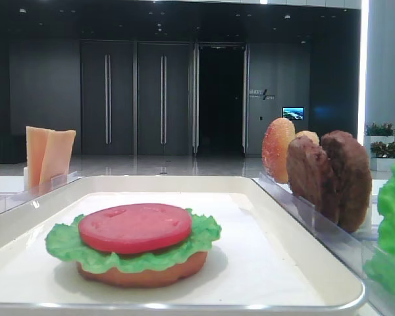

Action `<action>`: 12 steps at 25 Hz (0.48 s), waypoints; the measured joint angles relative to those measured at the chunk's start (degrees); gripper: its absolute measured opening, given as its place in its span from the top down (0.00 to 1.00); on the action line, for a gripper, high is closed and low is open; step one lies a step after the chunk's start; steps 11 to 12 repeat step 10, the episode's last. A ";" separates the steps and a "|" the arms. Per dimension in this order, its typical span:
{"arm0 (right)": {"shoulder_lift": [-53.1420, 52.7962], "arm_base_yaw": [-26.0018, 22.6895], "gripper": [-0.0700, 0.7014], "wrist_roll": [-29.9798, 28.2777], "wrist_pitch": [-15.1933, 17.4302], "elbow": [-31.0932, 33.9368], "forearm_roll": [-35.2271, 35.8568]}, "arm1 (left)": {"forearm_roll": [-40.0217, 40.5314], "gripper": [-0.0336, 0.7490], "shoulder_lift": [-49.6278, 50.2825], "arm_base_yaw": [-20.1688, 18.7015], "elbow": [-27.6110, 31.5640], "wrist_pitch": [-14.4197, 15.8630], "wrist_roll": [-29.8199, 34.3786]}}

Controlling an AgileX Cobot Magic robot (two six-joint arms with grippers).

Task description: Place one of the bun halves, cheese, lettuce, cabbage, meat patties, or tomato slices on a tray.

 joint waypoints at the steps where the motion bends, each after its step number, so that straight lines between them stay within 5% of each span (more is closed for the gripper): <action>1: 0.00 0.00 0.31 0.00 0.00 0.00 0.00 | 0.00 0.49 0.00 0.00 0.00 0.00 0.00; 12: 0.00 0.00 0.31 0.00 0.00 0.00 0.00 | 0.00 0.58 0.00 0.00 0.00 0.00 0.00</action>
